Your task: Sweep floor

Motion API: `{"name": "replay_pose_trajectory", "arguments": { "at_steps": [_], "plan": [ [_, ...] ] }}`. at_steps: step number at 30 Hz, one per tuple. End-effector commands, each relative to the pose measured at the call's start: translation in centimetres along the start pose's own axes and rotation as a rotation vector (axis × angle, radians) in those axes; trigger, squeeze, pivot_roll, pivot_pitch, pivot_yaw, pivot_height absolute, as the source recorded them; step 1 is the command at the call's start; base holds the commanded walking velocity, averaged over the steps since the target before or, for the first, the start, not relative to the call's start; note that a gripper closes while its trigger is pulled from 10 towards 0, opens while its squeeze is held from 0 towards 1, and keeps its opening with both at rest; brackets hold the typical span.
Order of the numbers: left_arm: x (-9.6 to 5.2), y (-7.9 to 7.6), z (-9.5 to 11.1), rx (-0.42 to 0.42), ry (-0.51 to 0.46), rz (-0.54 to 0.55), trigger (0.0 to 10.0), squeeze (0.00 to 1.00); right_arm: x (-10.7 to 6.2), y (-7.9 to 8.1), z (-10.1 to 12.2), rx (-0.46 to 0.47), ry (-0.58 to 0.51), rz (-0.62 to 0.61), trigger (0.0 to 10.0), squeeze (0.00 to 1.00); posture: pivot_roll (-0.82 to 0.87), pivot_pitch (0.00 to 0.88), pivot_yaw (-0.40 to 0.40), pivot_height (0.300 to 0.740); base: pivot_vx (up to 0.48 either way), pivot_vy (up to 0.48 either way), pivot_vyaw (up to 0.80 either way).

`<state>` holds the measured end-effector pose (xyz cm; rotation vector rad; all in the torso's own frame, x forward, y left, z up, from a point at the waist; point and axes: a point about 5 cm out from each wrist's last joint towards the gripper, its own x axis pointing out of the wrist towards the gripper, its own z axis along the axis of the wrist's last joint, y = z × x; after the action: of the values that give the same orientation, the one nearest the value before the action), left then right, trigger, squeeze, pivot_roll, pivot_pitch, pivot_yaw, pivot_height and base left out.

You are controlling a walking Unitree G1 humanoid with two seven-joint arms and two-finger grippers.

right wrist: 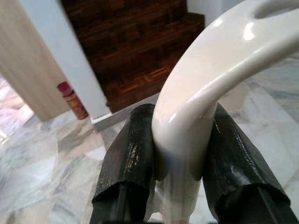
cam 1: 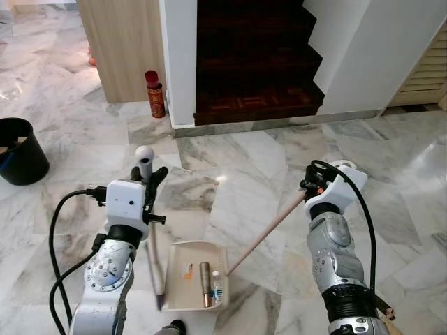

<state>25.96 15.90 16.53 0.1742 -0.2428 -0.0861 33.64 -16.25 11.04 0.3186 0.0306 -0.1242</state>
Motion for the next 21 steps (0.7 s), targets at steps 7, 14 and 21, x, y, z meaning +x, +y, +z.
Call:
{"name": "replay_pose_trajectory", "arguments": {
  "at_steps": [7, 14, 21],
  "plan": [
    [0.7, -1.6, 0.9, -0.078, -0.026, -0.093, 10.0, 0.00, 0.1, 0.7, 0.1, 0.031, 0.002, 0.044, 10.0, 0.00, 0.09, 0.087, -0.083, 0.740, 0.000, 0.000, 0.00],
    [0.6, -2.6, 0.6, -0.107, -0.006, -0.167, 10.0, 0.00, 0.1, 1.0, 0.2, 0.039, -0.002, 0.059, 10.0, 0.00, 0.09, 0.079, -0.082, 0.740, 0.000, 0.000, 0.00],
    [0.2, -1.4, -0.9, -0.093, 0.023, -0.049, 10.0, 0.00, -0.2, 0.5, 0.4, 0.050, -0.025, 0.039, 10.0, 0.00, 0.09, 0.070, -0.078, 0.740, 0.000, 0.000, 0.00]
  ]
}}
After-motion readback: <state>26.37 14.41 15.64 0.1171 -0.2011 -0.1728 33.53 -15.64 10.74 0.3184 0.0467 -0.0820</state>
